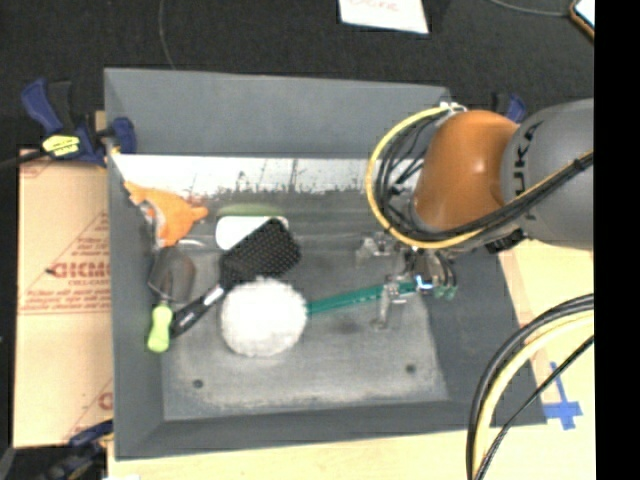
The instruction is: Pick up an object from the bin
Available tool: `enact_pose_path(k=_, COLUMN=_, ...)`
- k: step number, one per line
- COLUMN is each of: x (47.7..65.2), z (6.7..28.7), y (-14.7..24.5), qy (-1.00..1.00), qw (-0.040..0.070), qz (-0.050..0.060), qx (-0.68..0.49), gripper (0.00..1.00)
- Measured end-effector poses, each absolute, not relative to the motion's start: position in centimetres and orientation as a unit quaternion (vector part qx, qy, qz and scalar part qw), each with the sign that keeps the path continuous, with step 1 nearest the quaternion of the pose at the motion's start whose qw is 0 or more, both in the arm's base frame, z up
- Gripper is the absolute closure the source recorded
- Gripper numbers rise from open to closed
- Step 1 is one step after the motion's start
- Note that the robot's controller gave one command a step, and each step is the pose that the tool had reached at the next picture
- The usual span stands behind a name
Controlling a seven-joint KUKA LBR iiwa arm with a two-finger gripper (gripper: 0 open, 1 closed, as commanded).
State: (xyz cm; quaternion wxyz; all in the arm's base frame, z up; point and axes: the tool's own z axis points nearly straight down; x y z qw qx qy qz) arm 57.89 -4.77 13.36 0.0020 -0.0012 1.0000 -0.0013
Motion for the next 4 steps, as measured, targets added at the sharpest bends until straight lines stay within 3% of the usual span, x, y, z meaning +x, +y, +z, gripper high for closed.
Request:
enact_pose_path(k=1, x=57.9, z=13.4, y=-4.8, qy=1.0, qw=0.002, qz=-0.001, qx=-0.001, gripper=0.0)
enact_pose_path(k=2, x=55.3, z=6.9, y=-4.4, qy=1.0, qw=0.002, qz=0.0, qx=0.025, gripper=0.0)
enact_pose_path(k=3, x=55.9, z=7.7, y=-3.6, qy=0.999, qw=0.005, qz=-0.001, qx=0.039, gripper=0.0)
enact_pose_path(k=4, x=50.4, z=7.9, y=-3.3, qy=1.0, qw=0.004, qz=-0.002, qx=-0.015, gripper=1.0)
